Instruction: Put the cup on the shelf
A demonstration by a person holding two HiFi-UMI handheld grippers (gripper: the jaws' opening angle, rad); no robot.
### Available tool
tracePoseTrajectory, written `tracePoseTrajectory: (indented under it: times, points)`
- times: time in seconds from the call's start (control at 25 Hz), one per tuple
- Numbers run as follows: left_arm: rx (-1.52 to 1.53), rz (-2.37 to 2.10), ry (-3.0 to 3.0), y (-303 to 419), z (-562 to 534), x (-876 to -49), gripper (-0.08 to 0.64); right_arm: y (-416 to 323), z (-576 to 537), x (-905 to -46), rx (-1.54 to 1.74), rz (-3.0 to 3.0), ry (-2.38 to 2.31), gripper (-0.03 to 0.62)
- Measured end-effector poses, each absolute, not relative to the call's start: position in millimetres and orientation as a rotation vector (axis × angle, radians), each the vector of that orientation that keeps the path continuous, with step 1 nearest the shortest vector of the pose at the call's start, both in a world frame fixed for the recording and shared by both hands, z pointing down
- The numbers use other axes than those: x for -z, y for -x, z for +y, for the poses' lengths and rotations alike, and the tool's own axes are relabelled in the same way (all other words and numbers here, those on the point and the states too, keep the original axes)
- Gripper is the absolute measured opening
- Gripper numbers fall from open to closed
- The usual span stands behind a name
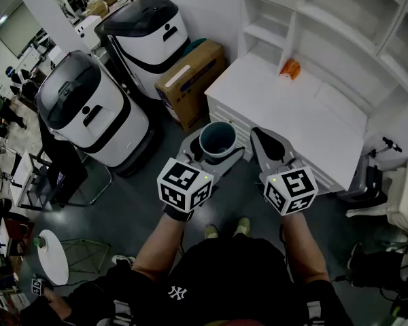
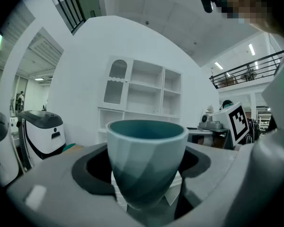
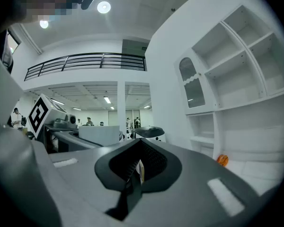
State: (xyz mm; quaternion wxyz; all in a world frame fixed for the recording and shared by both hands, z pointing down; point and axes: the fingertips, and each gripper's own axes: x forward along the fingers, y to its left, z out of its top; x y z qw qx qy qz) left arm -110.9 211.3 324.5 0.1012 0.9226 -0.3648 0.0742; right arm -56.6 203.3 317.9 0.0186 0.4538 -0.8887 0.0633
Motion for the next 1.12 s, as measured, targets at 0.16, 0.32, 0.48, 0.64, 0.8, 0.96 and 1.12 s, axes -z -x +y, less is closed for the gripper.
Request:
tracePoseTrajectory:
  times: [0.16,0.32,0.48,0.64,0.8,0.96,1.12]
  points:
    - [-0.217,-1.078,-2.729,111.0,211.7,-322.8,0.387,57.4,204.1,-316.5,-0.193,-2.762,-1.406,0.008]
    - [-0.218,-1.078,-2.727,110.7,212.2,-322.9,0.387,57.2,205.0,-316.6,-0.193,-2.761,-1.402,0.008]
    - [-0.216,-1.080,-2.724,109.8,213.6,-322.6,0.387,52.3,206.9,-315.0,-0.215,-2.773,-1.423,0.009]
    - [-0.209,-1.094,-2.716,109.9,213.6,-321.4,0.387,41.4,207.0,-309.7,-0.240,-2.800,-1.457,0.012]
    - [-0.202,-1.118,-2.714,114.6,206.8,-316.8,0.387,35.1,203.0,-303.3,-0.246,-2.820,-1.479,0.012]
    - [-0.205,-1.126,-2.710,114.4,209.5,-316.0,0.388,31.1,208.0,-304.0,-0.260,-2.826,-1.484,0.012]
    - [-0.192,-1.121,-2.709,108.3,210.4,-312.8,0.387,27.4,209.5,-303.5,-0.261,-2.832,-1.473,0.012]
